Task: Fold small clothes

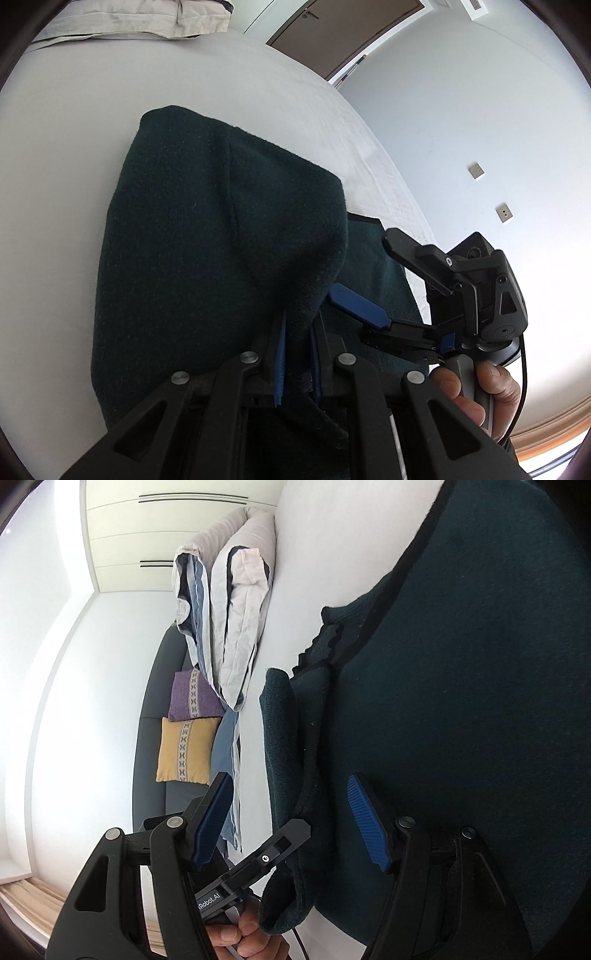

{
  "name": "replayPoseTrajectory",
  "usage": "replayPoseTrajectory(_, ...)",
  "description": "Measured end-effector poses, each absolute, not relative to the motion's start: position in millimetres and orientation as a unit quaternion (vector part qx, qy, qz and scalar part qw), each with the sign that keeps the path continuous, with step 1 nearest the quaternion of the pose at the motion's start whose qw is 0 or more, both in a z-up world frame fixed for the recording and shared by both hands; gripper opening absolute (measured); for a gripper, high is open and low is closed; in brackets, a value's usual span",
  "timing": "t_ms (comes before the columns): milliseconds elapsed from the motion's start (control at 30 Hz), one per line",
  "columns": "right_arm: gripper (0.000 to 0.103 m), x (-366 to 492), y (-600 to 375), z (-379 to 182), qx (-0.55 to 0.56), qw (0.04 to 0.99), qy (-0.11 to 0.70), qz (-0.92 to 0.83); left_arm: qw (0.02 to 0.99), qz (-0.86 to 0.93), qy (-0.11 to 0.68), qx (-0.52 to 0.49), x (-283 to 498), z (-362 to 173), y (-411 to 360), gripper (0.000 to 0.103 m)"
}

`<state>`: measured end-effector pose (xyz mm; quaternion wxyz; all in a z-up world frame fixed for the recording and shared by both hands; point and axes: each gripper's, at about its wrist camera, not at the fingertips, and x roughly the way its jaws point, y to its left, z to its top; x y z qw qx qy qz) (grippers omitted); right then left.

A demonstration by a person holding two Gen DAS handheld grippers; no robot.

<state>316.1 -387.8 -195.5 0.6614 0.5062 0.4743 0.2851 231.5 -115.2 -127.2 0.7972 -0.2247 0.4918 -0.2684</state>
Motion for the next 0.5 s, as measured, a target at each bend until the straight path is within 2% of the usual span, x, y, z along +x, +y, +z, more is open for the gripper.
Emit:
replayPoseTrajectory(67, 0.064, 322.7, -370.0, -192.9, 0.496, 0.655, 0.487, 0.296, 0.794, -0.271, 0.495, -0.226, 231.6, -128.8, -113.1, 0.016)
replayPoseTrajectory(100, 0.064, 327.0, -362.3, -193.3, 0.49, 0.651, 0.497, 0.299, 0.79, -0.275, 0.498, -0.23, 231.6, -129.5, -113.2, 0.022)
replayPoseTrajectory(233, 0.064, 339.2, -345.0, -196.7, 0.468, 0.647, 0.526, 0.291, 0.787, -0.298, 0.483, -0.243, 219.4, -116.9, -106.7, 0.054)
replayPoseTrajectory(300, 0.064, 340.3, -341.8, -195.5, 0.461, 0.651, 0.528, 0.294, 0.792, -0.311, 0.464, -0.245, 206.4, -105.7, -97.9, 0.061)
replayPoseTrajectory(400, 0.061, 339.4, -338.8, -193.1, 0.442, 0.659, 0.531, 0.297, 0.801, -0.321, 0.439, -0.251, 184.3, -95.0, -74.3, 0.062)
replayPoseTrajectory(500, 0.052, 336.6, -332.0, -192.3, 0.428, 0.661, 0.543, 0.293, 0.811, -0.304, 0.429, -0.255, 169.7, -95.8, -48.6, 0.062)
